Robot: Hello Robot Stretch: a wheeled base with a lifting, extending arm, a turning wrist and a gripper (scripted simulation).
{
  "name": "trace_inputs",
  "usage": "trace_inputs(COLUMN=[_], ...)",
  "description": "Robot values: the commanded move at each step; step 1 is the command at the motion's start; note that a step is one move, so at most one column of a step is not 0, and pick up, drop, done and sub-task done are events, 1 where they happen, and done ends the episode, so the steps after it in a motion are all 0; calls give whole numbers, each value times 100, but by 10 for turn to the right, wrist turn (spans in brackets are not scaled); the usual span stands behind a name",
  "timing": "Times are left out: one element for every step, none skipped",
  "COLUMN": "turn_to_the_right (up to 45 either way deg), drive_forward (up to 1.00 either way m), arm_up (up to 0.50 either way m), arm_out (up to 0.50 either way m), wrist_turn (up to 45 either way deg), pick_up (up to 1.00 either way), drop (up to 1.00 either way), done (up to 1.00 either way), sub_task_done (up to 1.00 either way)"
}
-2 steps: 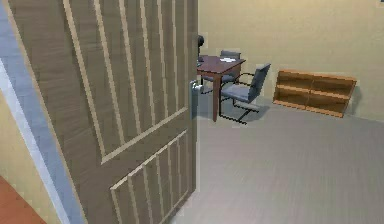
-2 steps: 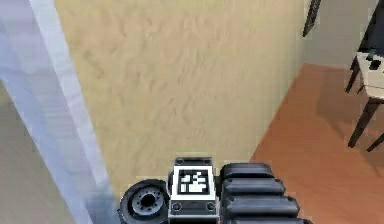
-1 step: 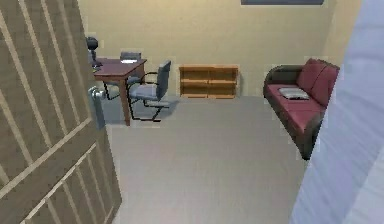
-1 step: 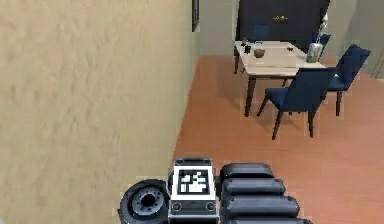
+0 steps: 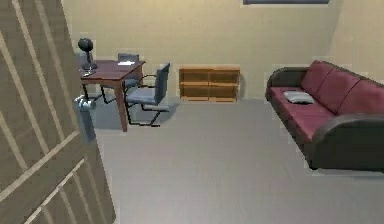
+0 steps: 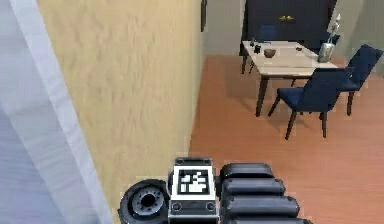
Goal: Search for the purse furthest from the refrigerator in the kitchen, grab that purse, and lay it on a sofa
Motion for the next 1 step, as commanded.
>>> trace_inputs(turn_to_the_right=[30], drive_forward=[0], arm_up=[0], arm_out=[0], wrist_turn=[0], pick_up=[0], drop=[0], done=[0], sub_task_done=[0])
